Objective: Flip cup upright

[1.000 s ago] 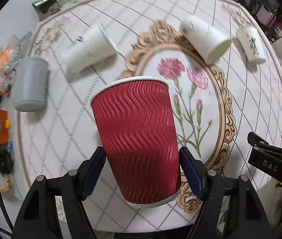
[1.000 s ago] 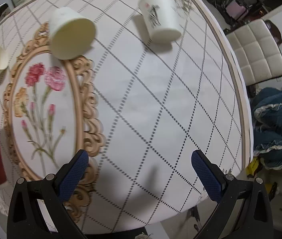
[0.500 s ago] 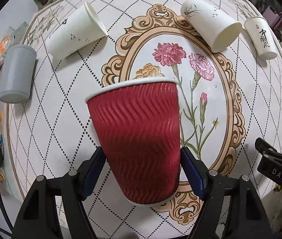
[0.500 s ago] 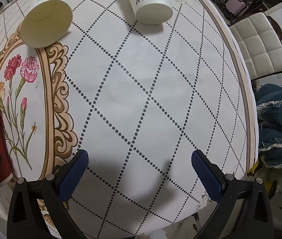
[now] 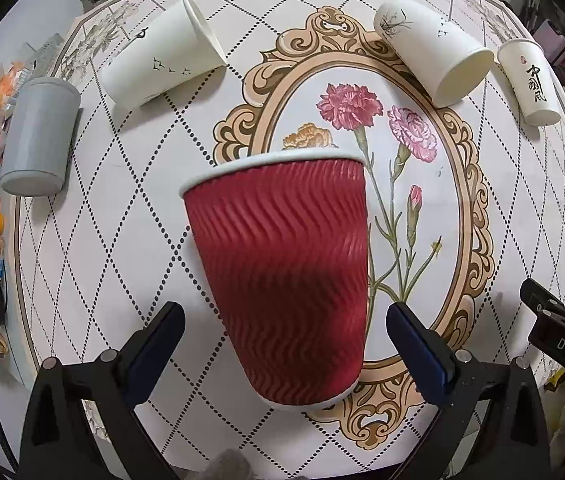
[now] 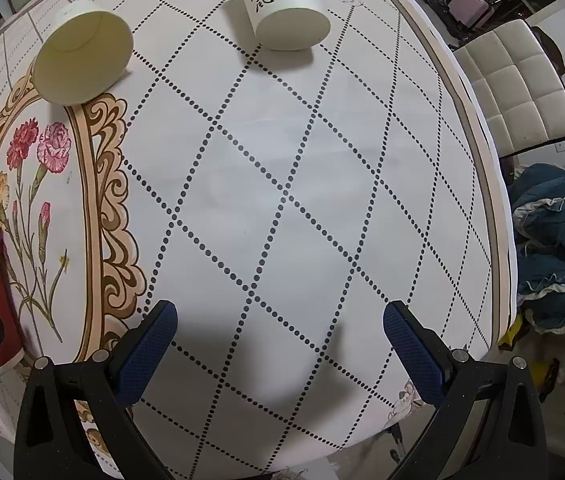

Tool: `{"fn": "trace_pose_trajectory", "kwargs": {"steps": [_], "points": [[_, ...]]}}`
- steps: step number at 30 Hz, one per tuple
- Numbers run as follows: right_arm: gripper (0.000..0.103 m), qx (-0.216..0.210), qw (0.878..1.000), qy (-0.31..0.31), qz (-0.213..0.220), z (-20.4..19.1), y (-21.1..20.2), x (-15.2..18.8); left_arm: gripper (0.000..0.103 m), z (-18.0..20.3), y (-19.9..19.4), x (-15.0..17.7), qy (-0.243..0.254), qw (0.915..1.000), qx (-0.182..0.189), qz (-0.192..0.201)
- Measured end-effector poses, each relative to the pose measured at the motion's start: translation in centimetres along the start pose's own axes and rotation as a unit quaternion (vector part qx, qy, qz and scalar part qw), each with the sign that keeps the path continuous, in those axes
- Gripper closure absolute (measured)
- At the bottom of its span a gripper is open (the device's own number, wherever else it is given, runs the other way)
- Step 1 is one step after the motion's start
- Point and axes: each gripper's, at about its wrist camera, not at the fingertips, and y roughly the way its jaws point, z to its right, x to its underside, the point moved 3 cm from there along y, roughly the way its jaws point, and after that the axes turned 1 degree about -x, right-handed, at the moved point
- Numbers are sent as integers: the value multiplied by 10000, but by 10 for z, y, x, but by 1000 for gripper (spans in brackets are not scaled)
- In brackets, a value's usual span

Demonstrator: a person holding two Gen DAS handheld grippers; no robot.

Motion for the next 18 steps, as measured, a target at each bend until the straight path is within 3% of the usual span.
{"fn": "trace_pose_trajectory", "kwargs": {"steps": [9, 15, 18], "points": [[0, -72, 9999, 83, 55, 5, -7, 6, 0, -15, -36, -4, -285, 9995, 78, 114], [0, -230, 9996, 93, 120, 1, -23, 11, 0, -50, -93, 4, -588, 9953, -203, 742], [0, -586, 9979, 125, 231, -4, -36, 11, 0, -69, -109, 4, -733, 9905, -507, 1049]]}}
